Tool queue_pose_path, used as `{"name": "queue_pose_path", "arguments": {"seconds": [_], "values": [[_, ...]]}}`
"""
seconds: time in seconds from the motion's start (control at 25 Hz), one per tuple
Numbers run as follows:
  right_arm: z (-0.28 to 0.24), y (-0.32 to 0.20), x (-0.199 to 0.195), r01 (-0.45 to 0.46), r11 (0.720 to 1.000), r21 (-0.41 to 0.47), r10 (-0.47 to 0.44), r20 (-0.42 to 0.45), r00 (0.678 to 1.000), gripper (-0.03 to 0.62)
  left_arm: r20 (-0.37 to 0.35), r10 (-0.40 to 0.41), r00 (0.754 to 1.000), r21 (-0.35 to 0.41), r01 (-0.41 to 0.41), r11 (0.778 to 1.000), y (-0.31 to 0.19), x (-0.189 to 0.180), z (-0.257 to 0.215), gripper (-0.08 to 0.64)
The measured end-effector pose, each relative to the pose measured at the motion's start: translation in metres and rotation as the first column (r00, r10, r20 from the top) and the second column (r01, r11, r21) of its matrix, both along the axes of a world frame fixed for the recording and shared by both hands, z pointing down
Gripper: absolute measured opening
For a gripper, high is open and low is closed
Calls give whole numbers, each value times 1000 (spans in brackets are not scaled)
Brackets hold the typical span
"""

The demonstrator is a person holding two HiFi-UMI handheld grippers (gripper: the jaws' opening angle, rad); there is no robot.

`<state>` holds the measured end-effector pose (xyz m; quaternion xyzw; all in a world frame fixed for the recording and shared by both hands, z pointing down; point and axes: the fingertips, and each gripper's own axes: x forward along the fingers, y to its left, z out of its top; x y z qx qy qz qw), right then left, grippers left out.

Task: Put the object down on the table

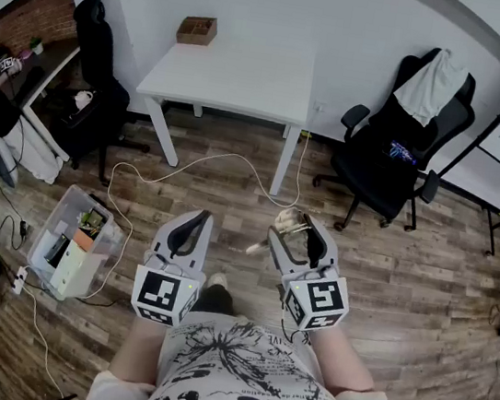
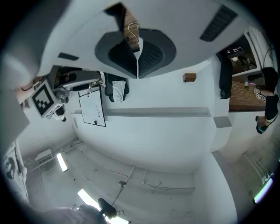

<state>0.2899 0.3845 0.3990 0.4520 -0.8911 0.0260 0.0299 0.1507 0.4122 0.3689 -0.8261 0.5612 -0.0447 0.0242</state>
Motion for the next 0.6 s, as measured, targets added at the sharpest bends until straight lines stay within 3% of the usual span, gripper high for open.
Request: {"name": "queue_pose_path", "arguments": {"seconds": [0.6], "values": [[-3,-21,11,-29,1000,-12,29,12,999,279,10,6,1000,-4,-6,1000,-14,6,-1,12]]}}
